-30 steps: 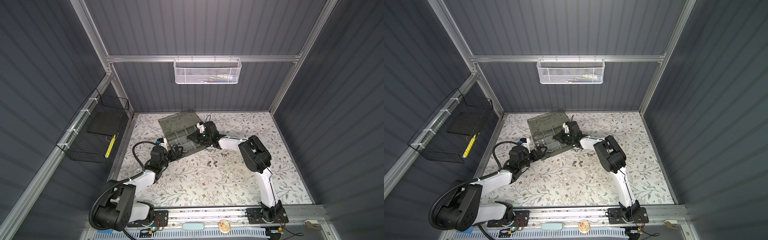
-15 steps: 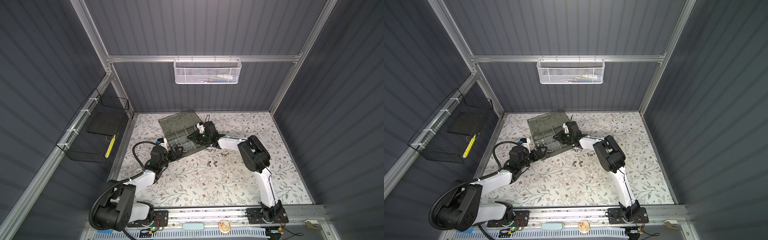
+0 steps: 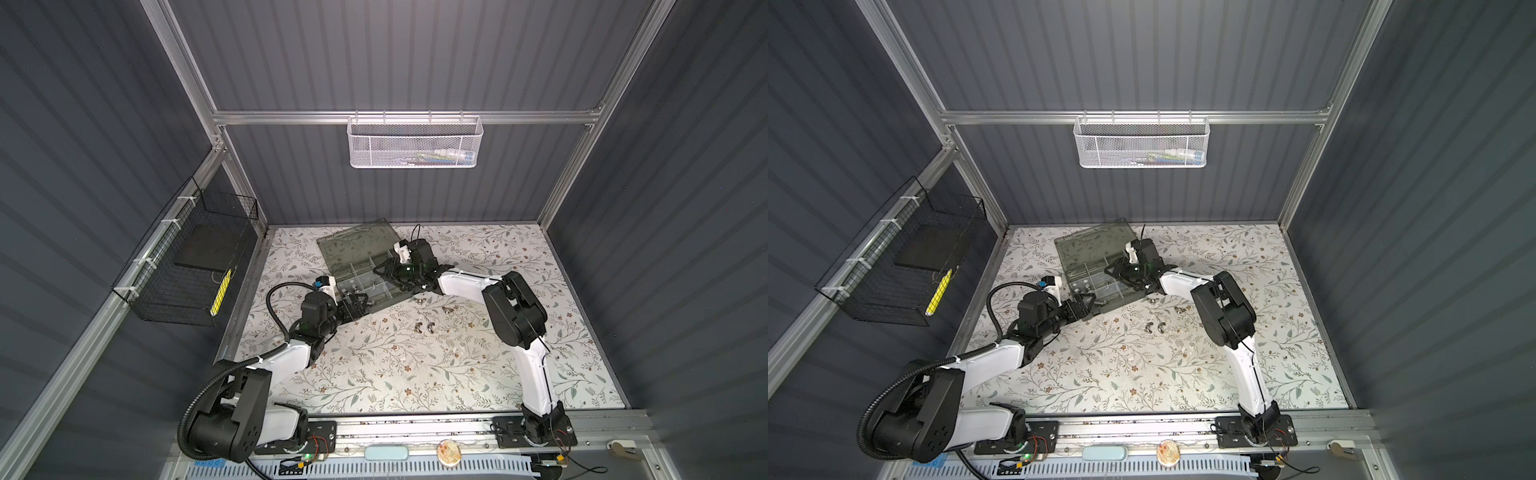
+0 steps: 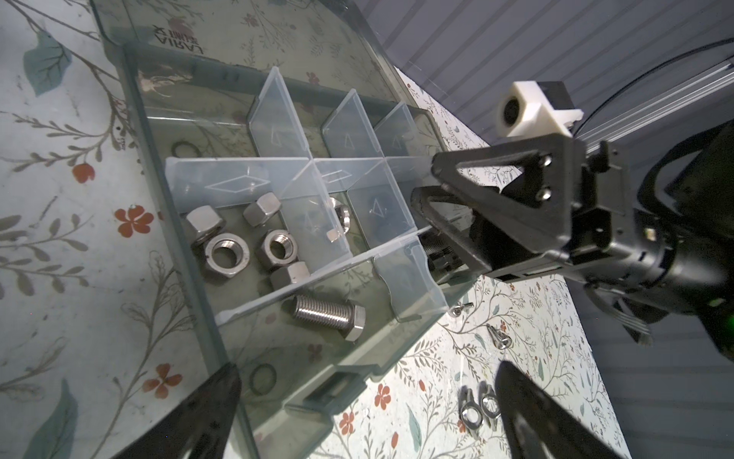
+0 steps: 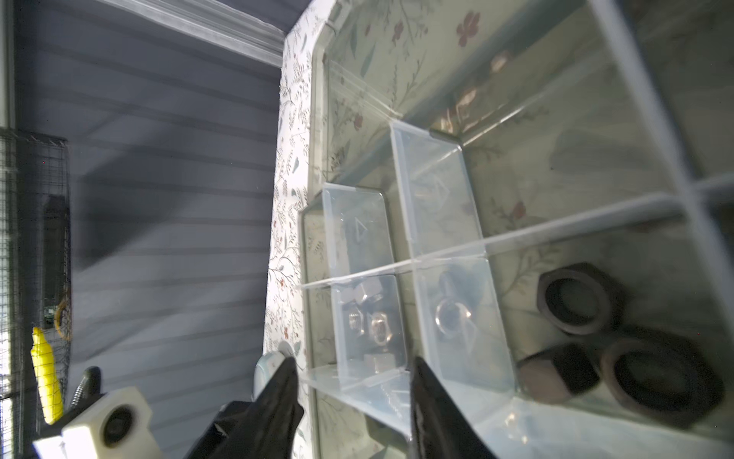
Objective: Sort the screws and nuts into containers
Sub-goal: Place the nut into the container.
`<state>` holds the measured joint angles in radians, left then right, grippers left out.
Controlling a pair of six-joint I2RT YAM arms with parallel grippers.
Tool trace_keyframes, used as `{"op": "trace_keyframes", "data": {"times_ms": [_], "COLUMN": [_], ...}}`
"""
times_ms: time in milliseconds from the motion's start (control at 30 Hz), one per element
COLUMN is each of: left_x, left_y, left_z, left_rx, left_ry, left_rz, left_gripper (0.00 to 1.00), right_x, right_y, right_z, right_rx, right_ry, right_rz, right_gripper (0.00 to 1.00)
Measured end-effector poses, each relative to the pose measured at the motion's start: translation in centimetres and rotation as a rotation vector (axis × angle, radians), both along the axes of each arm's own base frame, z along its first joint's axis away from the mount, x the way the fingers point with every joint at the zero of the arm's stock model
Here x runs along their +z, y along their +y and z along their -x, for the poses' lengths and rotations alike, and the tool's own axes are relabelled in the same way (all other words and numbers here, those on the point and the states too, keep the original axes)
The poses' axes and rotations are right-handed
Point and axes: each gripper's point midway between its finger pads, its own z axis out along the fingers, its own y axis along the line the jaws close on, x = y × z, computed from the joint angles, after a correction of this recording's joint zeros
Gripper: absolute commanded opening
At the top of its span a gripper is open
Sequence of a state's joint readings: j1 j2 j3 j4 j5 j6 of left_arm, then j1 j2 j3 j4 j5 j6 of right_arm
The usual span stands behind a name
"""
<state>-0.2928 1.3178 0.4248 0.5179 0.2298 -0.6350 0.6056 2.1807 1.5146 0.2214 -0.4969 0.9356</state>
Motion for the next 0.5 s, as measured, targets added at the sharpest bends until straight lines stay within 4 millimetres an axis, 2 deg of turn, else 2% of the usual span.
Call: {"op": "trace_keyframes", "data": {"times_ms": [167,300,367,500], "left_x": [0.3,0.9,1.1,1.7], "left_y": [-0.2,-1.1,-1.9,-4.4], "left_z": [0.1,0.5,1.0,2.3], "left_rx": [-0.016,-0.047,-0.076,-0.154], "left_ry": [-0.014,-0.045,-0.065,-0.107], "left_rz": [-0.006,-0.024,-0.043,-0.105], "left_gripper": [1.00,1.00,1.00,1.00], "right_x": [4.0,6.4,6.9,6.4], "right_y": [-1.0,-2.5,-3.5,-6.5], "right_z": [0.5,1.4,2.0,3.0], "right_rx": [-0.010,-0.025,-0.035,-0.068], "right_ry": [-0.082,-0.141,-0.155,-0.165], "right_rz": [0.005,0.014,0.025,0.078], "right_gripper": [0.73,0.90,0.99,0.99]}}
